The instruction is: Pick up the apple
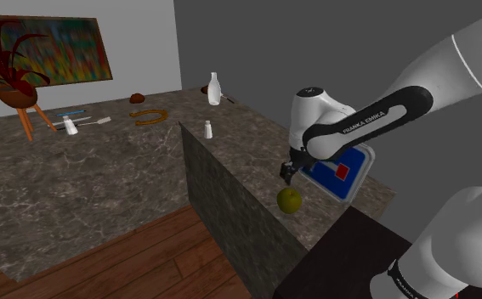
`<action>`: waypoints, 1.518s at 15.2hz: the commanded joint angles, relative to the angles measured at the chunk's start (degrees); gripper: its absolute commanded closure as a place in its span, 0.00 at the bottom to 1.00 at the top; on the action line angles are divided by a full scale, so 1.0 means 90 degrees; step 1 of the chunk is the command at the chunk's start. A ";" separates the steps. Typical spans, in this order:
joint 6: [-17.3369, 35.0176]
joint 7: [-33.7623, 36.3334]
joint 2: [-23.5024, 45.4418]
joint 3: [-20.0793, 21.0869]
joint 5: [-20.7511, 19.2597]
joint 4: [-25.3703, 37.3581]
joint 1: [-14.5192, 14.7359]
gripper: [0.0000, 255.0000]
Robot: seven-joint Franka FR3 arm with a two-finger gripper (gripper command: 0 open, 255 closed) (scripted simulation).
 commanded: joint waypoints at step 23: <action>0.1000 0.0475 0.1102 0.0027 -0.0458 0.0084 -0.0120 1.00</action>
